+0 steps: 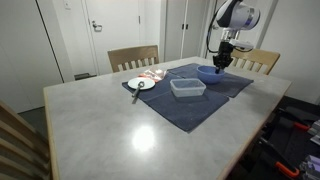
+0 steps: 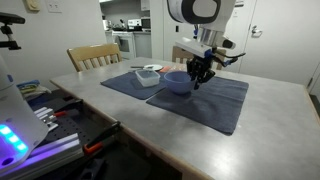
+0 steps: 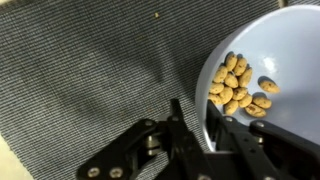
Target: Pour the things in the bowl into the lunch box
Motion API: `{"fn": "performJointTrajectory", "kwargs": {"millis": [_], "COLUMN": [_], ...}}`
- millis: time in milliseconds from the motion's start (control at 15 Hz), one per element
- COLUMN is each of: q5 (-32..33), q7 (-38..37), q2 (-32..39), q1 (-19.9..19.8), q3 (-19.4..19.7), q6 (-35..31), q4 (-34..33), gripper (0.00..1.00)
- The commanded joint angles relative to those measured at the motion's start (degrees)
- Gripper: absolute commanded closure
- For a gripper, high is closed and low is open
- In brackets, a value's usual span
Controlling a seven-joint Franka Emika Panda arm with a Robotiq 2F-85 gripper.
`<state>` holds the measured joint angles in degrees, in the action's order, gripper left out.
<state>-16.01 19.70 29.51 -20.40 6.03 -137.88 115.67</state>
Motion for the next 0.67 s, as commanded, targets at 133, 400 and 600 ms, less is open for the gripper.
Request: {"fn": "performJointTrajectory", "kwargs": {"millis": [133,400,600], "q5": [1.72,1.73,2.36], "q7": [2.04,2.6,1.46], "q2": [2.03,1.43,0.84], "q1": [-0.94,-0.99,-0.34], "q3": [-1.17,-1.2,-0.57], "q6": [3.59,5.7,5.54], "q4": [-2.1,-2.42,-2.31], "gripper": [1.0,0.99,0.99]}}
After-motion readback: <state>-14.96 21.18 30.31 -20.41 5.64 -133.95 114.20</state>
